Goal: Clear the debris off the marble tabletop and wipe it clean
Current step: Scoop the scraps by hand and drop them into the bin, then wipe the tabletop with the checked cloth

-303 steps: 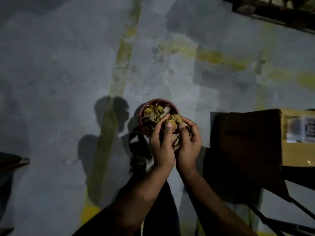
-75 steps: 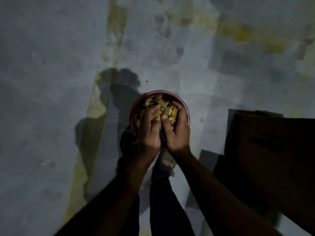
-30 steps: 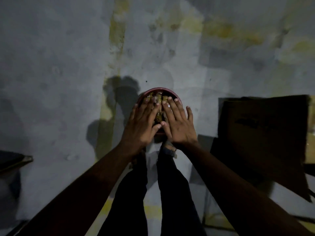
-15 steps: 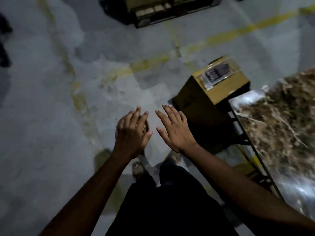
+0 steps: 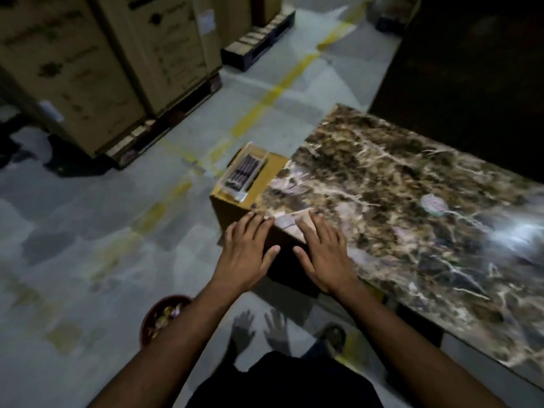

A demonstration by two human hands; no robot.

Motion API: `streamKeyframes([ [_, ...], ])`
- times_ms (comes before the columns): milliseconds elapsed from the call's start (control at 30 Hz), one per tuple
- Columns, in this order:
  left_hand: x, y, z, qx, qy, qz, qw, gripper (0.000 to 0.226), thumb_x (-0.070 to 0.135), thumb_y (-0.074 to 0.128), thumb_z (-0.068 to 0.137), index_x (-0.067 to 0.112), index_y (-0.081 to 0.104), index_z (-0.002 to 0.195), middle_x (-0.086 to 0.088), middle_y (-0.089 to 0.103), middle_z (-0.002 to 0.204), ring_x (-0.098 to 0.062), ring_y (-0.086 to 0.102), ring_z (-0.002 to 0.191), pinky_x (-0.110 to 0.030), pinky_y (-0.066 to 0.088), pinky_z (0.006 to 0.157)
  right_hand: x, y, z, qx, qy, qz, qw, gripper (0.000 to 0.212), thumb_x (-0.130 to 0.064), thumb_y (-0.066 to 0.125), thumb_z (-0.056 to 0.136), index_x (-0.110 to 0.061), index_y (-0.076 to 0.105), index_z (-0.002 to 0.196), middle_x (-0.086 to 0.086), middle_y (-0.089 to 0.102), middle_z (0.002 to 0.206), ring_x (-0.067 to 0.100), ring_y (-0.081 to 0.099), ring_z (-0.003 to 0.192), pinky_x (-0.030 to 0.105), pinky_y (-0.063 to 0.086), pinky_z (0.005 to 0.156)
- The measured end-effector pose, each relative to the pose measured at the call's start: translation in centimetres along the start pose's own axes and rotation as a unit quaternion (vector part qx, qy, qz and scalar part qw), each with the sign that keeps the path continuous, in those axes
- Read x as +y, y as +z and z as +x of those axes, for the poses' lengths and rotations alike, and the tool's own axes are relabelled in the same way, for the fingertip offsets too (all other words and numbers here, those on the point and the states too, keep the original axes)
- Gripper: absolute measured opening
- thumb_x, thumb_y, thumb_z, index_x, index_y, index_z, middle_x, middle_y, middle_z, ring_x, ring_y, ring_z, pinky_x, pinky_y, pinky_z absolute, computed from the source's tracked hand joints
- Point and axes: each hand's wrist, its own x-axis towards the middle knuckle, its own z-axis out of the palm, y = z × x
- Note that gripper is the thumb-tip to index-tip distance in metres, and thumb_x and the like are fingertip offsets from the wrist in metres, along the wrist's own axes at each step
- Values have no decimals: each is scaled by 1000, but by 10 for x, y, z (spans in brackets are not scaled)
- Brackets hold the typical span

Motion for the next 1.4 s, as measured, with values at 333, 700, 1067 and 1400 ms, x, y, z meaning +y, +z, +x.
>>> streamKeyframes([
  [333, 185, 57, 143, -51, 108, -36, 992, 70, 62, 25, 95, 27, 35, 154, 0, 35, 161, -27, 26, 149, -54, 24, 117, 191, -67, -23, 58, 202, 54, 976, 74, -65, 15, 96, -29, 26, 160, 7, 15, 170, 29, 17, 156, 54, 20, 122],
  [700, 226, 60, 201, -83, 210, 1, 974, 75, 67, 17, 94, 28, 26, 157, 2, 28, 164, -23, 19, 148, -51, 23, 117, 238, -86, -32, 129, 262, 70, 954, 62, -54, 33, 104, -31, 19, 159, 7, 12, 169, 29, 11, 155, 56, 17, 123],
  [1067, 139, 35, 211, -33, 80, -11, 996, 75, 63, 22, 91, 26, 29, 155, -3, 35, 159, -30, 27, 143, -56, 28, 114, 180, -93, 67, 114, 151, 57, 980, 65, -56, 31, 103, -27, 22, 160, 7, 15, 169, 29, 14, 155, 56, 19, 120],
  [1400, -53, 43, 260, 4, -58, -86, 995, 67, 56, 35, 94, 20, 39, 150, -7, 47, 149, -31, 37, 132, -50, 32, 109, 52, -20, 231, 35, 85, 41, 995, 66, -53, 31, 97, -22, 36, 155, 11, 30, 164, 32, 27, 150, 54, 28, 116],
])
